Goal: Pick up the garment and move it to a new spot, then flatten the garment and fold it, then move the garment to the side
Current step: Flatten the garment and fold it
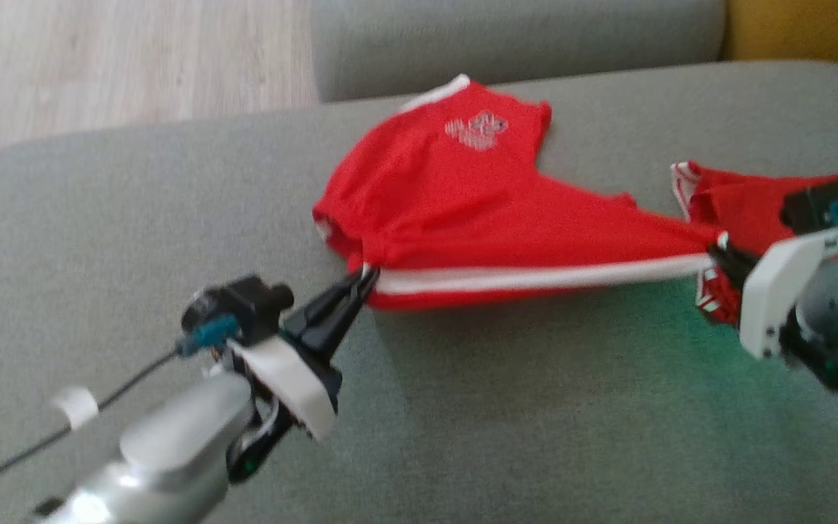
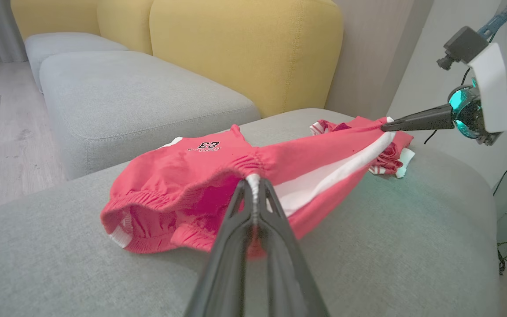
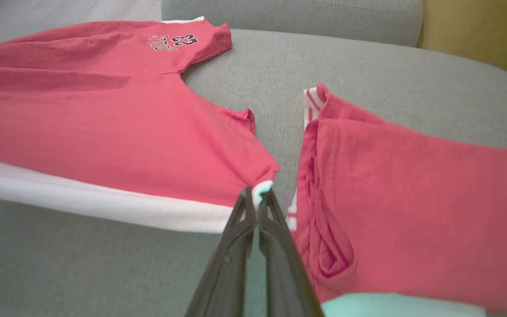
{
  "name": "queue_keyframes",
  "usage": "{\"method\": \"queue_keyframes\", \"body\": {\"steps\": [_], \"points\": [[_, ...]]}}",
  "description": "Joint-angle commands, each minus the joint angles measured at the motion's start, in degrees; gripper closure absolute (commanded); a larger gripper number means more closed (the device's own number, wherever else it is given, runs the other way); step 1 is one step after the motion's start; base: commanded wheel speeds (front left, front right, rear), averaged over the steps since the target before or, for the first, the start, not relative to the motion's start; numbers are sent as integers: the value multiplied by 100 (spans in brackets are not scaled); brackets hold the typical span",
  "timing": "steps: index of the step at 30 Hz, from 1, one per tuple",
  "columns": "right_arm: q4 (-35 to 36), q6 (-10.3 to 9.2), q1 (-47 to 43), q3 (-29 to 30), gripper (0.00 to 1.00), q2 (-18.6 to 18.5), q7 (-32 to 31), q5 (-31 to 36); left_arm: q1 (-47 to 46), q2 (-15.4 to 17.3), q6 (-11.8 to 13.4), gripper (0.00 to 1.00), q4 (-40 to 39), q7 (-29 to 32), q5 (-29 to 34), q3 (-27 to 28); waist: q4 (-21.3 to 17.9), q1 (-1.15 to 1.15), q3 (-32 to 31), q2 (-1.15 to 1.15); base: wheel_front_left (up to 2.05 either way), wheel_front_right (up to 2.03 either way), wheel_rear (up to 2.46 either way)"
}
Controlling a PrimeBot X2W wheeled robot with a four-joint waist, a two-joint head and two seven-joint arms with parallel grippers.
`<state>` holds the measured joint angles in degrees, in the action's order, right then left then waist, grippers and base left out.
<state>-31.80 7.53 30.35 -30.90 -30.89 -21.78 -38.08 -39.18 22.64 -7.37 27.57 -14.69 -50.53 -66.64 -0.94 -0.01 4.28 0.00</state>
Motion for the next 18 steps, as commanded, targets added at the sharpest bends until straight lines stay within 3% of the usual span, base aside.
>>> {"method": "queue_keyframes", "body": {"steps": [1,10,18], "points": [[346,-4,-199,7,100,-276,-56,-143,-31,210,85,100,-205,-27,-64,175,-72,1,-260,0,0,0,0],[1460,-4,-1118,652,100,-537,-188,-359,561,444,554,100,-1109,87,-232,134,-115,1,-477,0,0,0,0],[1948,-4,-956,1626,100,-96,-98,326,301,491,1056,100,-1467,134,-308,494,179,1,51,0,0,0,0]]}}
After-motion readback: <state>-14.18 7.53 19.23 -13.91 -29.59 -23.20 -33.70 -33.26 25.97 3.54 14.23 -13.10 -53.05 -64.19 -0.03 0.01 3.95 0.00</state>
